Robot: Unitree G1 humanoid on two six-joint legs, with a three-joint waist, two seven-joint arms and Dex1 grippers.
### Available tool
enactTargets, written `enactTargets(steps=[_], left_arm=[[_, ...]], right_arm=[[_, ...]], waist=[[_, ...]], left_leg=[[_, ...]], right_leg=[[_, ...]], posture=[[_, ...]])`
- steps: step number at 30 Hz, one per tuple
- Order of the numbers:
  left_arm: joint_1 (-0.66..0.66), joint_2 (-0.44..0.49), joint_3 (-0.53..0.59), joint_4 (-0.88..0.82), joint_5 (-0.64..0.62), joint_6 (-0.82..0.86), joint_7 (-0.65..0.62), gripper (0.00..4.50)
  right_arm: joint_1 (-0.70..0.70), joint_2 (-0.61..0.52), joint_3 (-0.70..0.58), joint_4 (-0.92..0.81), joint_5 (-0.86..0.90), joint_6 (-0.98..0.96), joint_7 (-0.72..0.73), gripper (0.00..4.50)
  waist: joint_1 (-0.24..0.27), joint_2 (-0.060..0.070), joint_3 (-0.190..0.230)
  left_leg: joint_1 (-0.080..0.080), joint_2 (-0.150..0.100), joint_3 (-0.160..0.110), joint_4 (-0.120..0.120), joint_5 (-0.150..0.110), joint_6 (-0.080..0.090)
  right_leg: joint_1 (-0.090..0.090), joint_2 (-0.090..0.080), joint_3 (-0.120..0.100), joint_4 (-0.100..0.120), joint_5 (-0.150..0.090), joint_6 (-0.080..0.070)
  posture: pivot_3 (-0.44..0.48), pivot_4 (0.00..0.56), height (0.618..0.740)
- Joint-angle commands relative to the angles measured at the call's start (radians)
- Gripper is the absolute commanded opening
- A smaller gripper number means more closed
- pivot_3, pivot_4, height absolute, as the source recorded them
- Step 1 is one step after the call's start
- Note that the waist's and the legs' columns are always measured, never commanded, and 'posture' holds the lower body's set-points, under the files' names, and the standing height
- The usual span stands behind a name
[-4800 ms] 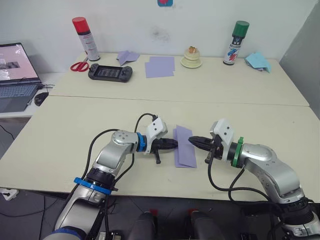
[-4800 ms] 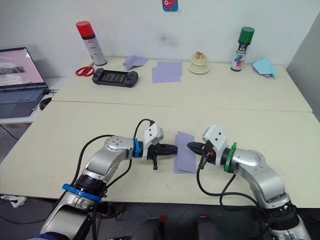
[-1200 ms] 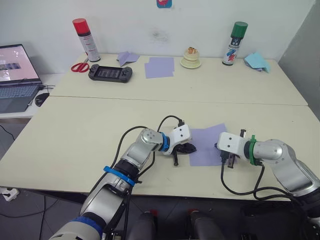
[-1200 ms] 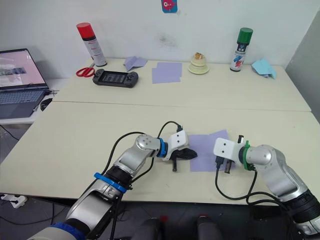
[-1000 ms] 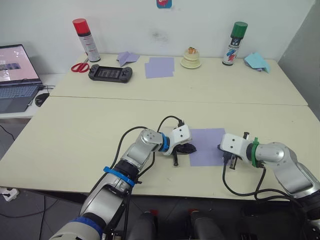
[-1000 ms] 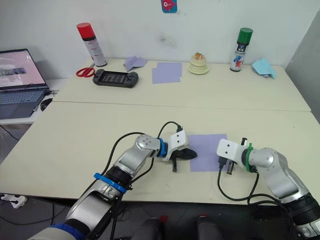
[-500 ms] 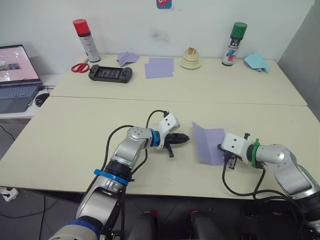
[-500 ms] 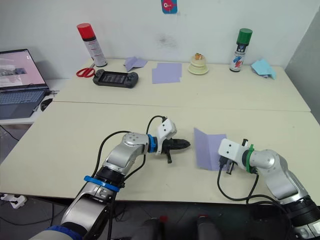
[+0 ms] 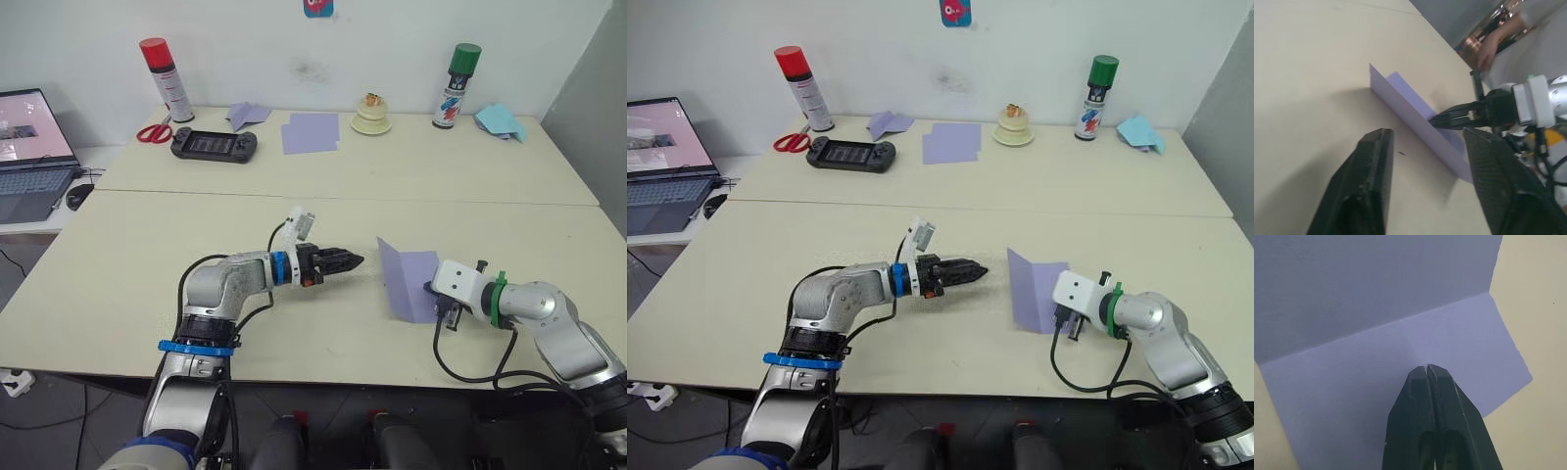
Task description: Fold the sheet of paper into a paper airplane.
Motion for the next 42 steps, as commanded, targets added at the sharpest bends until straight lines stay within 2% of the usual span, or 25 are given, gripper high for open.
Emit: enactTargets(steps=[1, 3, 4, 9, 13, 24, 27, 39, 40, 42], left_arm=[[-0.038, -0.052, 0.057, -0.038, -0.081, 0.111, 0.083, 3.81], [-0.046, -0.083, 0.082, -0.032, -0.096, 0.148, 0.139, 4.38], [-0.052, -0.103, 0.098, -0.023, -0.101, 0.168, 0.174, 4.46], [-0.039, -0.13, 0.065, -0.024, -0.098, 0.205, 0.242, 4.46], [-0.041, -0.158, 0.04, 0.001, -0.078, 0.174, 0.274, 4.46], [-0.058, -0.186, -0.022, 0.061, -0.053, 0.068, 0.276, 4.46], [-0.061, -0.192, -0.043, 0.089, -0.029, 0.029, 0.28, 3.87], [-0.053, -0.185, -0.06, 0.103, -0.011, 0.018, 0.271, 0.21], [-0.053, -0.186, -0.058, 0.102, -0.013, 0.021, 0.271, 0.06], [-0.054, -0.184, -0.06, 0.103, -0.012, 0.019, 0.269, 0.06]], right_arm=[[-0.006, 0.01, -0.004, -0.003, 0.001, 0.004, 0.003, 0.0], [-0.004, 0.011, -0.005, -0.006, 0.0, 0.005, 0.002, 0.0], [-0.001, 0.01, -0.006, -0.008, 0.001, 0.005, 0.002, 0.0], [0.008, 0.012, -0.006, -0.017, 0.002, 0.01, 0.0, 0.0], [0.009, 0.014, -0.004, -0.019, 0.002, 0.012, 0.0, 0.0], [0.009, 0.02, -0.004, -0.024, 0.002, 0.009, -0.005, 0.0], [0.01, 0.025, -0.005, -0.027, 0.004, 0.012, -0.007, 0.0], [0.02, 0.027, -0.009, -0.039, -0.001, 0.016, -0.008, 0.0], [0.02, 0.029, -0.008, -0.041, 0.0, 0.017, -0.008, 0.0], [0.015, 0.031, -0.006, -0.042, 0.003, 0.019, -0.005, 0.0]], waist=[[-0.002, 0.0, 0.0], [-0.003, 0.0, 0.0], [-0.003, 0.0, 0.0], [-0.003, 0.0, 0.0], [-0.003, 0.0, 0.0], [-0.003, 0.0, 0.0], [-0.003, 0.0, 0.0], [-0.004, 0.0, 0.0], [-0.004, 0.0, 0.0], [-0.004, 0.0, 0.0]], left_leg=[[0.0, 0.0, 0.0, 0.0, 0.0, 0.0], [0.0, 0.0, 0.0, 0.0, 0.0, -0.001], [0.0, 0.0, 0.0, 0.0, 0.0, -0.001], [0.0, 0.0, 0.0, -0.001, 0.005, -0.008], [0.0, 0.0, 0.0, -0.001, 0.006, -0.011], [0.0, 0.0, 0.0, -0.001, 0.006, -0.011], [0.0, 0.0, 0.0, -0.001, 0.006, -0.011], [0.0, 0.0, 0.0, -0.002, 0.006, -0.011], [0.0, 0.0, 0.0, -0.002, 0.006, -0.011], [0.0, 0.0, 0.0, -0.002, 0.006, -0.011]], right_leg=[[0.0, 0.0, 0.0, 0.0, 0.0, 0.0], [0.0, 0.0, 0.0, 0.0, 0.0, 0.0], [0.0, 0.0, 0.0, 0.0, 0.0, 0.0], [0.0, 0.0, 0.0, 0.0, 0.0, 0.0], [0.0, 0.0, 0.0, 0.0, 0.0, 0.0], [0.0, 0.0, 0.0, 0.0, 0.0, 0.0], [0.0, 0.0, 0.0, 0.0, 0.0, 0.0], [0.0, 0.0, 0.0, -0.001, 0.0, 0.0], [0.0, 0.0, 0.0, -0.001, 0.0, 0.0], [0.0, 0.0, 0.0, -0.001, 0.0, 0.0]], posture=[[0.0, 0.15, 0.74], [0.0, 0.15, 0.74], [0.0, 0.15, 0.74], [0.0, 0.15, 0.74], [0.0, 0.15, 0.74], [0.0, 0.15, 0.74], [0.0, 0.15, 0.74], [0.0, 0.15, 0.74], [0.0, 0.15, 0.74], [0.0, 0.15, 0.74]])
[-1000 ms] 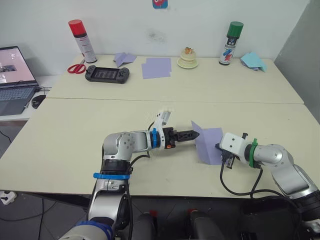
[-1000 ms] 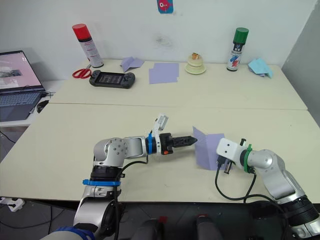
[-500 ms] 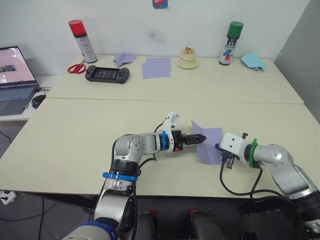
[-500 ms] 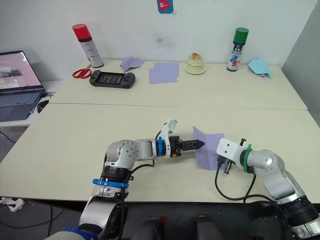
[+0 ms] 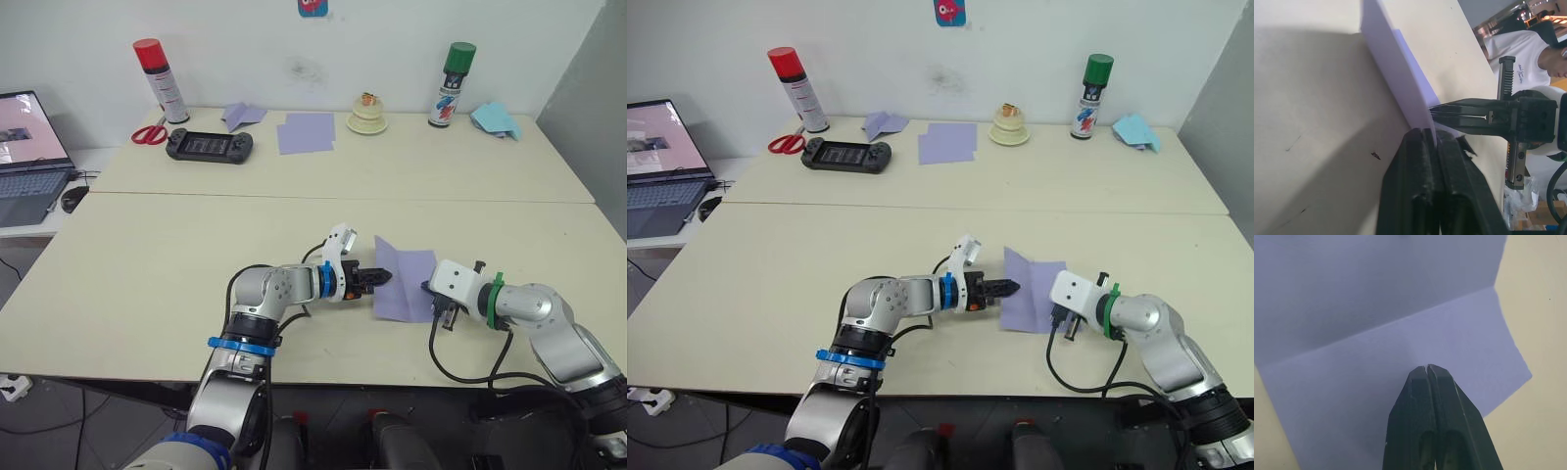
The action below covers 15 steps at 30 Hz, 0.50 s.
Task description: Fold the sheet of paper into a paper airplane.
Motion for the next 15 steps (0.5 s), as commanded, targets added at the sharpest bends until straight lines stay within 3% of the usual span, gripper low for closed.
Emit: enactTargets(steps=[1, 6, 15], left_arm=[[-0.012, 0.003, -0.015, -0.02, 0.002, -0.017, -0.008, 0.06], [-0.014, 0.012, 0.02, -0.018, -0.004, -0.003, 0.02, 0.06], [-0.013, 0.14, 0.062, -0.062, -0.038, 0.118, 0.004, 0.06]], right_arm=[[0.003, 0.008, -0.001, -0.027, 0.009, 0.002, 0.009, 0.0], [-0.032, 0.048, -0.028, -0.051, 0.041, 0.019, -0.006, 0.0], [-0.059, 0.104, -0.007, -0.128, 0.079, 0.103, -0.003, 0.0]], waist=[[0.0, 0.0, 0.0], [-0.001, 0.0, 0.0], [-0.001, 0.0, 0.0]], left_leg=[[0.0, 0.0, 0.0, 0.0, 0.0, 0.0], [0.0, 0.0, 0.0, 0.0, 0.0, 0.0], [0.0, 0.0, 0.0, -0.001, 0.0, 0.0]], right_leg=[[0.0, 0.0, 0.0, 0.0, 0.0, 0.0], [0.0, 0.0, 0.0, 0.0, 0.0, 0.0], [-0.001, 0.0, 0.0, 0.0, 0.0, 0.0]], posture=[[0.0, 0.15, 0.74], [0.0, 0.15, 0.74], [0.0, 0.15, 0.74]])
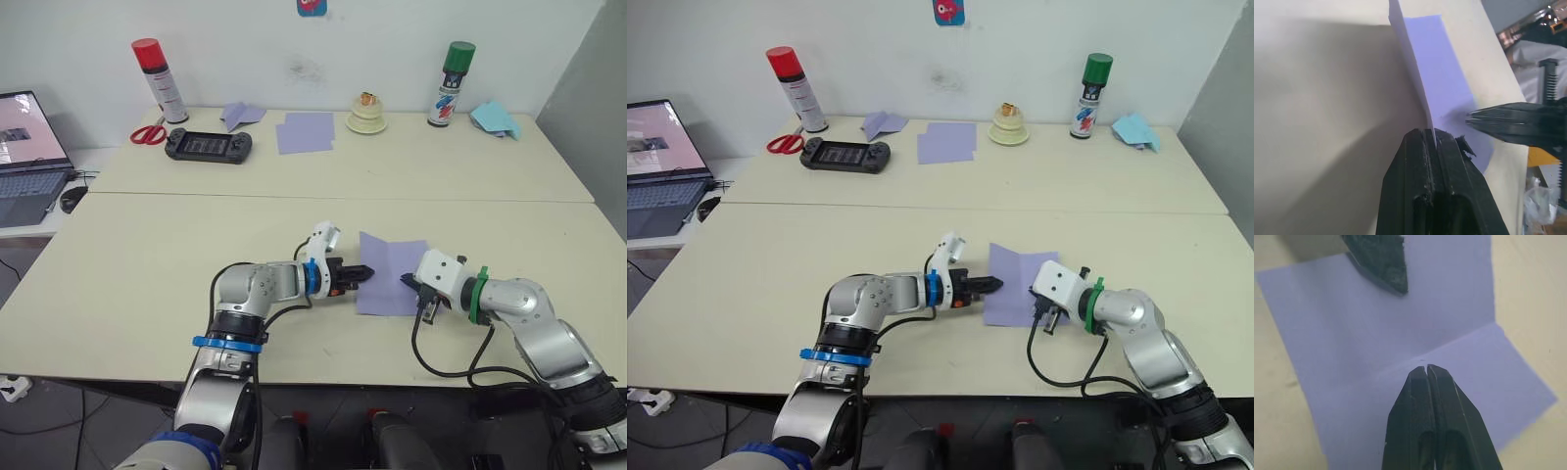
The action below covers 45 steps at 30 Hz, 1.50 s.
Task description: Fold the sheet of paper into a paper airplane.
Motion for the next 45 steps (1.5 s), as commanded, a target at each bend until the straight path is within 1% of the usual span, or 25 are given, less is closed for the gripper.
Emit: enactTargets(steps=[1, 7, 14, 19, 28, 41, 45], left_arm=[[-0.012, 0.045, 0.014, -0.042, -0.031, 0.065, -0.019, 0.06], [-0.01, 0.144, 0.004, -0.077, -0.058, 0.148, -0.055, 0.06], [-0.016, 0.201, 0.008, -0.084, -0.068, 0.183, -0.066, 0.06], [-0.001, 0.198, 0.026, -0.105, -0.07, 0.195, -0.047, 0.06], [0.004, 0.191, 0.028, -0.118, -0.068, 0.188, -0.024, 0.06], [0.014, 0.174, 0.027, -0.131, -0.071, 0.172, -0.007, 0.06], [0.022, 0.188, 0.048, -0.145, -0.079, 0.175, -0.003, 1.07]], right_arm=[[-0.011, 0.004, -0.005, -0.044, 0.011, 0.015, -0.001, 0.0], [-0.013, 0.025, 0.025, -0.063, 0.017, 0.032, 0.007, 0.0], [-0.033, 0.044, 0.046, -0.055, 0.011, 0.038, 0.004, 0.0], [-0.043, 0.067, 0.069, -0.011, -0.002, 0.014, -0.007, 0.0], [-0.062, 0.069, 0.089, 0.069, -0.02, -0.045, -0.008, 0.0], [-0.046, 0.069, 0.092, 0.104, -0.031, -0.075, 0.0, 0.0], [-0.046, 0.069, 0.087, 0.114, -0.034, -0.083, 0.0, 0.0]], waist=[[0.0, 0.0, 0.0], [-0.002, 0.0, 0.0], [0.0, 0.0, 0.0], [-0.001, 0.0, 0.0], [-0.001, 0.0, 0.0], [-0.001, 0.0, 0.0], [-0.001, 0.0, 0.0]], left_leg=[[0.0, 0.0, 0.0, 0.0, 0.0, 0.0], [0.0, 0.0, 0.0, 0.0, 0.0, 0.0], [0.0, 0.0, 0.0, -0.001, 0.0, 0.0], [0.0, 0.0, -0.001, -0.001, 0.0, 0.0], [0.0, 0.0, -0.001, -0.001, 0.0, 0.0], [0.0, 0.0, -0.001, -0.001, 0.0, 0.0], [0.0, 0.0, -0.001, -0.001, 0.0, 0.0]], right_leg=[[0.0, 0.0, 0.0, 0.0, 0.0, 0.0], [0.0, 0.0, 0.0, 0.0, 0.0, 0.0], [0.0, 0.0, 0.0, 0.0, 0.0, 0.0], [-0.001, 0.0, 0.0, 0.0, 0.0, 0.0], [-0.001, 0.0, 0.0, 0.0, 0.0, 0.0], [-0.001, 0.0, 0.0, 0.0, 0.0, 0.0], [-0.001, 0.0, 0.0, 0.0, 0.0, 0.0]], posture=[[0.0, 0.15, 0.74], [0.0, 0.15, 0.74], [0.0, 0.15, 0.74], [0.0, 0.15, 0.74], [0.0, 0.15, 0.74], [0.0, 0.15, 0.74], [0.0, 0.15, 0.74]])
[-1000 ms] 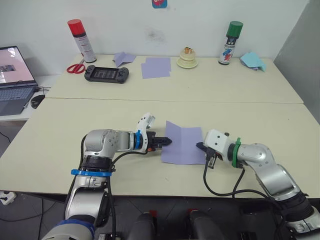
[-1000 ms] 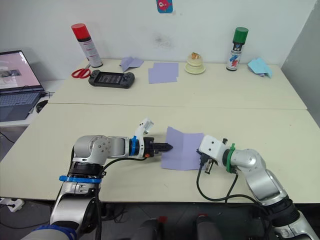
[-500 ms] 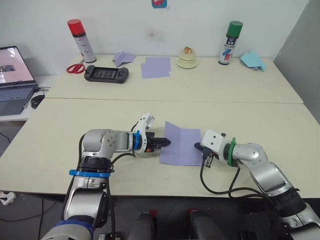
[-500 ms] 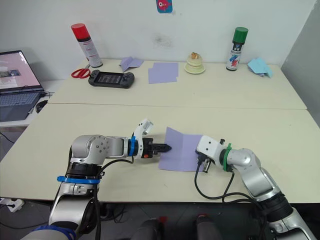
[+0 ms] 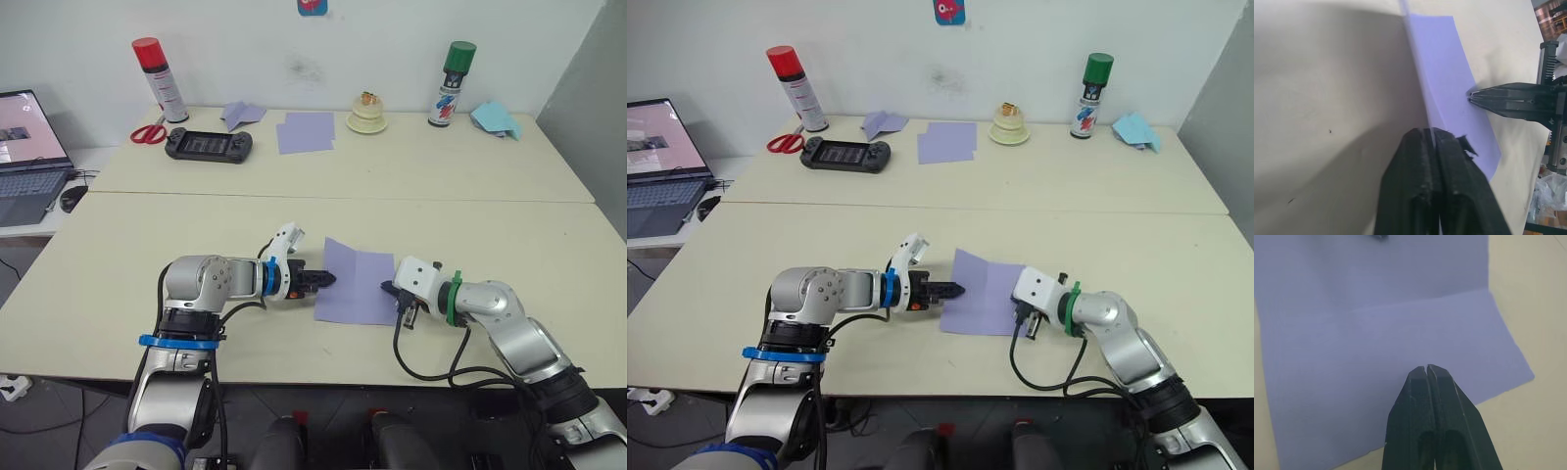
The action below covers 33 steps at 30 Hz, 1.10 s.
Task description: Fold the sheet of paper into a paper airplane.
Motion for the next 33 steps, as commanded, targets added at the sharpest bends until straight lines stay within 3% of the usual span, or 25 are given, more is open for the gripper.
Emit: enactTargets(steps=[1, 7, 11, 14, 19, 29, 33], left_arm=[[0.0, 0.016, 0.042, -0.047, -0.021, 0.002, 0.0, 1.36], [-0.011, 0.091, 0.106, -0.046, -0.009, -0.028, 0.004, 3.18], [-0.064, 0.101, 0.166, -0.035, 0.029, -0.281, -0.009, 4.4], [-0.093, 0.105, 0.118, -0.109, 0.056, -0.469, -0.092, 4.4], [-0.074, 0.109, -0.074, -0.198, 0.167, -0.718, -0.236, 3.16], [0.022, 0.069, -0.297, -0.208, 0.301, -0.785, -0.26, 0.07], [0.073, 0.147, -0.37, -0.192, 0.365, -0.735, -0.296, 0.03]], right_arm=[[-0.004, -0.001, -0.004, -0.008, 0.002, -0.023, 0.002, 0.0], [-0.01, 0.004, 0.001, 0.002, 0.0, -0.03, 0.004, 0.0], [-0.013, 0.002, -0.003, 0.007, 0.001, -0.035, 0.009, 0.0], [-0.013, -0.002, -0.005, 0.011, 0.001, -0.04, 0.014, 0.0], [-0.017, -0.003, -0.006, 0.017, 0.003, -0.043, 0.019, 0.0], [-0.023, -0.001, -0.01, 0.028, 0.002, -0.043, 0.021, 0.0], [-0.02, 0.003, -0.01, 0.027, 0.002, -0.041, 0.018, 0.0]], waist=[[0.0, 0.0, 0.0], [-0.001, 0.0, 0.0], [0.002, 0.0, 0.0], [0.006, -0.001, 0.001], [0.011, -0.001, 0.001], [0.005, -0.001, 0.001], [0.001, -0.001, 0.001]], left_leg=[[0.0, 0.0, 0.0, 0.0, 0.0, 0.0], [0.0, 0.0, 0.0, 0.0, 0.0, 0.0], [0.0, 0.0, 0.0, 0.0, 0.0, 0.0], [-0.001, 0.0, 0.0, 0.0, 0.001, -0.002], [0.0, -0.001, 0.002, -0.006, 0.003, -0.005], [-0.001, -0.001, 0.001, -0.012, 0.002, -0.004], [-0.001, -0.001, 0.001, -0.012, 0.001, 0.0]], right_leg=[[0.0, 0.0, 0.0, 0.0, 0.0, 0.0], [0.0, 0.0, 0.0, 0.0, 0.0, 0.0], [0.0, 0.0, 0.0, 0.0, 0.0, 0.0], [0.0, 0.0, -0.001, -0.001, 0.0, 0.0], [0.001, -0.002, 0.001, -0.009, 0.001, 0.0], [0.0, -0.002, 0.0, -0.014, 0.002, 0.0], [0.0, -0.002, 0.0, -0.013, 0.002, -0.001]], posture=[[0.0, 0.15, 0.74], [0.0, 0.15, 0.74], [0.0, 0.15, 0.74], [0.0, 0.15, 0.74], [0.0, 0.15, 0.74], [0.0, 0.15, 0.74], [0.0, 0.15, 0.74]])
